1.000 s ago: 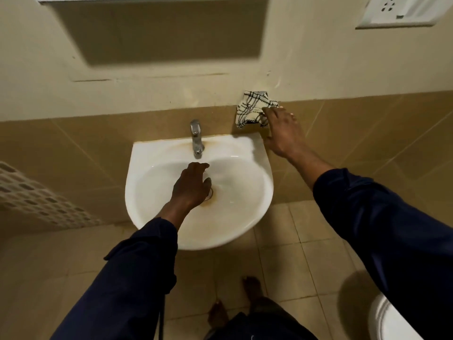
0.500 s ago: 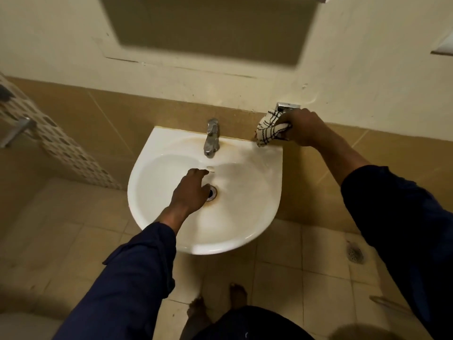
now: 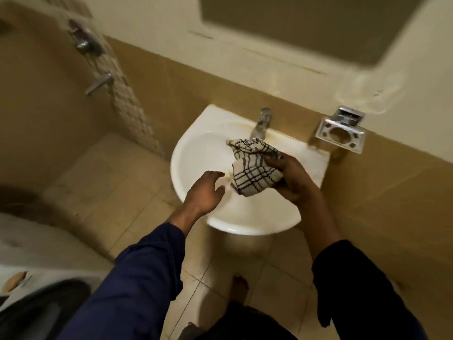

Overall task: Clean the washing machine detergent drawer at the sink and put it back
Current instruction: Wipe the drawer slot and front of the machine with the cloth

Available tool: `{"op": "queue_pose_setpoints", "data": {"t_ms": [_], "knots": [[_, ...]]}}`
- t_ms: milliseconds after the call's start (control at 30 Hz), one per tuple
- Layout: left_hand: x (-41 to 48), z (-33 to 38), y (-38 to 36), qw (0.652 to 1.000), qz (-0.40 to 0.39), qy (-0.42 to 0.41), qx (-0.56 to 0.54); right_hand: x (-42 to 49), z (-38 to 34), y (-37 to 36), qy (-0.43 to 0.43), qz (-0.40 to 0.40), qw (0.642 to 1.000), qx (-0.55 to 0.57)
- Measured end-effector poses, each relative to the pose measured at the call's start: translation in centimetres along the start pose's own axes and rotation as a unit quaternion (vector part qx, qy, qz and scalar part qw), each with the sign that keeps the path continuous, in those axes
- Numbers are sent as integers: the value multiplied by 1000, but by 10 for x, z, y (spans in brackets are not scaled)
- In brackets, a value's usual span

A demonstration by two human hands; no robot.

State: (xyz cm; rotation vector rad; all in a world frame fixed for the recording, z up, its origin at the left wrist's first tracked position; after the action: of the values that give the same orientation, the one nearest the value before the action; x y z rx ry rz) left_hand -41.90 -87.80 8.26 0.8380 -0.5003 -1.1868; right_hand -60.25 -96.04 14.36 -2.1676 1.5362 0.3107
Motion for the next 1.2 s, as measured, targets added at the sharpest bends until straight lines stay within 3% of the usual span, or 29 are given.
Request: {"op": "queue_pose_setpoints", "data": {"t_ms": [133, 300, 500, 800, 967, 1200], "knots": [[-57, -71, 46, 996, 47, 79, 8, -15, 54, -74, -74, -125, 989, 19], [-165, -167, 103, 977, 114, 180, 24, -51, 108, -178, -35, -190, 974, -120], [-325, -261, 158, 942, 185, 279, 4, -123, 195, -297, -18, -157, 975, -155], [-549, -370, 210, 854, 300, 423, -30, -231, 323, -443, -26, -201, 952, -230], [-622, -408, 220, 814, 337, 471, -48, -269, 368, -503, -14, -222, 942, -253], [-668, -460, 235, 797, 346, 490, -63, -293, 413, -572, 35, -191, 940, -279]]}}
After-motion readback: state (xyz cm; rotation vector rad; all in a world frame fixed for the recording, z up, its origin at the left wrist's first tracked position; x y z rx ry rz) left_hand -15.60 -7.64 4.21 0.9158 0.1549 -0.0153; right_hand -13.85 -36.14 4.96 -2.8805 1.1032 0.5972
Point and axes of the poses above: each hand's wrist, its own x-axis towards the middle knuckle, its own y-axis out of the back of the hand, z = x × y, the point moved 5 cm from there along x, towards the middle knuckle, and after that the axes turned 8 degrees about z, right-handed, at the moved point
